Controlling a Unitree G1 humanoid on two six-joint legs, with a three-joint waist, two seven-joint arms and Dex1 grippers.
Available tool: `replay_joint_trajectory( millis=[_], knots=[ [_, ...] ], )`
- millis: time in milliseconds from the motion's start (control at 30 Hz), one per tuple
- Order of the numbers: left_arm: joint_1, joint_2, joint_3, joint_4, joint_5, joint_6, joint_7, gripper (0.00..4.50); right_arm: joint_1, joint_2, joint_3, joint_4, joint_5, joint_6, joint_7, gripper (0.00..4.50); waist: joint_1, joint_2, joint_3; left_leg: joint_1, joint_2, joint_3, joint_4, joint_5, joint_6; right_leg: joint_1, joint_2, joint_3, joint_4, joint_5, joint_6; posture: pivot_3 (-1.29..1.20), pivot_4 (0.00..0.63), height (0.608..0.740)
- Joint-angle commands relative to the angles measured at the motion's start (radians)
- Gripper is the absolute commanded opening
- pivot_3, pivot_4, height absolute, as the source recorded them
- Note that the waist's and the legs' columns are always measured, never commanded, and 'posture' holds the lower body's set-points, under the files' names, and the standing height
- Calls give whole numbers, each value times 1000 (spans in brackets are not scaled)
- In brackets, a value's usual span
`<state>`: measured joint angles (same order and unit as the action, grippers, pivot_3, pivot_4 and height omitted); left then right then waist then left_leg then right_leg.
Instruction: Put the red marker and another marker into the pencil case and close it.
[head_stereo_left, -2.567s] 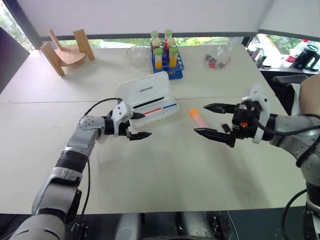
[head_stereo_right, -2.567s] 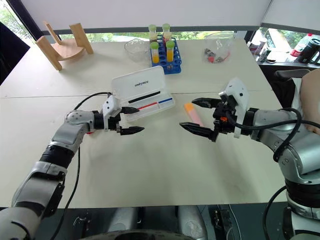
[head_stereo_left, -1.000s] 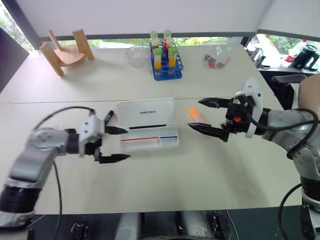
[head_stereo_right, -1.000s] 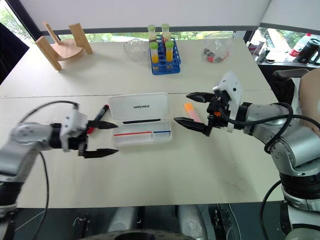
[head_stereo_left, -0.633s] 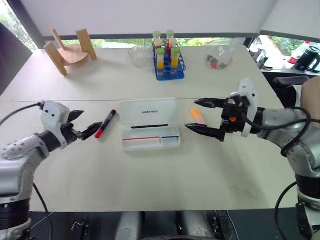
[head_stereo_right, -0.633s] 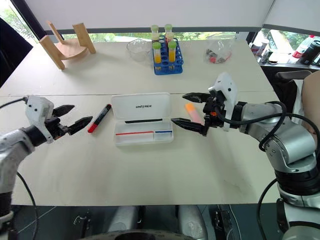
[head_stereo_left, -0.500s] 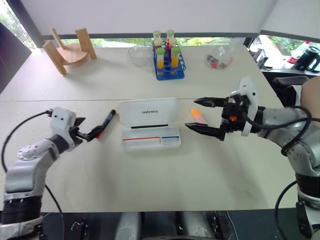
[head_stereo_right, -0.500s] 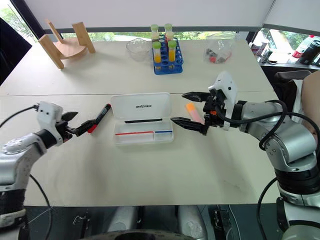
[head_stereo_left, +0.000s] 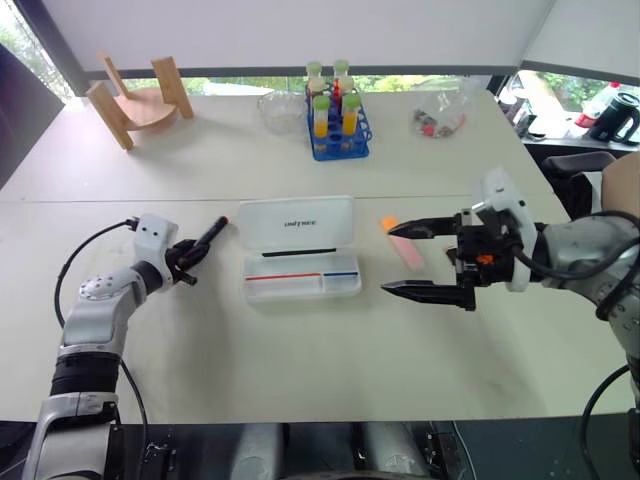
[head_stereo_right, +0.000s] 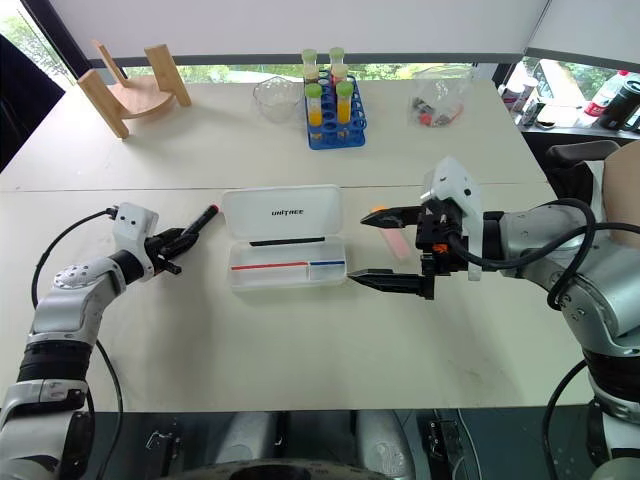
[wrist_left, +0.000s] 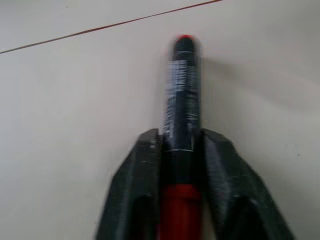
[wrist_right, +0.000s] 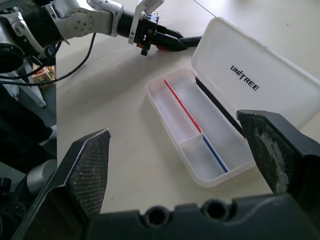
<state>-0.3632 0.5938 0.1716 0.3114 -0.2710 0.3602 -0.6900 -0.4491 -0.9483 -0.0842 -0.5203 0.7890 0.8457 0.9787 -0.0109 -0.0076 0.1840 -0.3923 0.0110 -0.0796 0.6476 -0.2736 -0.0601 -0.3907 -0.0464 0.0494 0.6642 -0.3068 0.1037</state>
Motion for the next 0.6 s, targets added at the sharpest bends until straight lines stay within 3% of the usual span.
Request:
replay_joint_trajectory(
  millis=[33, 100, 200, 333, 433, 600],
  knots=[
    [14, 32, 5, -54, -21, 25, -48, 365, -3, -4, -23, -18, 5, -10, -7, 4500, -2, 0, 0, 0, 0, 0, 0, 0, 0, 0, 0, 0, 0, 0, 0, 0, 150, 740],
    [44, 60, 44, -153, -77, 65, -88, 365, -1, -5, -23, -20, 3, -11, -11, 4500, -3, -1, 0, 0, 0, 0, 0, 0, 0, -1, 0, 0, 0, 0, 0, 0, 150, 740],
    [136, 154, 181, -439, -285, 167, -222, 365, 11, -5, -33, -28, 3, -11, -25, 4500, -11, -6, 3, -2, 2, 0, -1, 0, 0, -3, 0, 1, 0, 0, 0, 0, 150, 740],
    [189, 236, 239, -620, -460, 265, -325, 365, 25, -4, -41, -41, 9, -10, -41, 4500, -3, -3, 5, -3, 3, -1, -1, 0, 0, -4, 0, 0, 0, 0, -1, 0, 150, 740],
    [144, 260, 129, -649, -434, 233, -387, 365, 25, -1, -40, -45, 9, -11, -55, 4500, 3, -2, 5, -1, 0, 1, -1, 0, 0, 0, -2, 0, -1, 0, 0, 0, 150, 740],
    [-36, 189, -82, -507, -279, 99, -416, 365, 37, -1, -50, -59, 3, -15, -81, 4500, -1, -3, 5, 0, -1, 1, 1, 0, -1, 1, 0, 0, -1, 0, 0, 0, 150, 740]
  ],
)
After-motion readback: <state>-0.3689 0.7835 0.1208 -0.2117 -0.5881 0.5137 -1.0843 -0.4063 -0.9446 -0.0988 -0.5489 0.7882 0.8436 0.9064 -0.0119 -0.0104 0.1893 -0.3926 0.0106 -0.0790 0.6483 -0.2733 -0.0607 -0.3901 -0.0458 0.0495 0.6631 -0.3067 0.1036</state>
